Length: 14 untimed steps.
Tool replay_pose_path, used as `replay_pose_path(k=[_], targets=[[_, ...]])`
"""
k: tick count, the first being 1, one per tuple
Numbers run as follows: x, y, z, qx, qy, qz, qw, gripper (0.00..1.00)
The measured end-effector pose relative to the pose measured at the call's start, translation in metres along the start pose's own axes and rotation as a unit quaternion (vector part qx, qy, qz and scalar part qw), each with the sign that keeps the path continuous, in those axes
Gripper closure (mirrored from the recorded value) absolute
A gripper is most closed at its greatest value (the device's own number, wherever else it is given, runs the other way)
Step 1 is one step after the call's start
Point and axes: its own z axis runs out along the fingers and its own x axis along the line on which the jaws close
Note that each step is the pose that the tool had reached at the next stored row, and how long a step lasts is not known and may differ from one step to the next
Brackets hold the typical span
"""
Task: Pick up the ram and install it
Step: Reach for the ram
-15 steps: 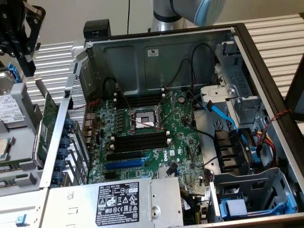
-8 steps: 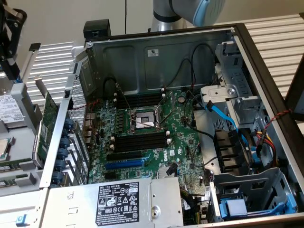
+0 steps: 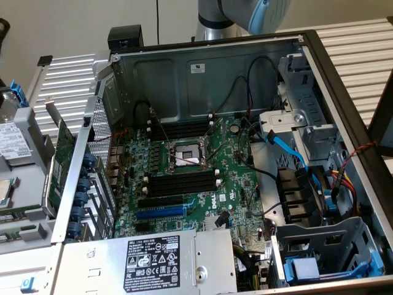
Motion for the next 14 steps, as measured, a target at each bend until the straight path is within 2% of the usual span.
replay_pose_path(k=[7,9,14], targets=[[0.015,-0.0057,-0.0006,0.0,0.0009,-0.001,1.0,0.89],[0.019,-0.0065,-0.0008,0.0001,0.0027,-0.001,1.0,0.89],[0.028,-0.0075,-0.0009,0.0006,0.0094,0.0,1.0,0.89]])
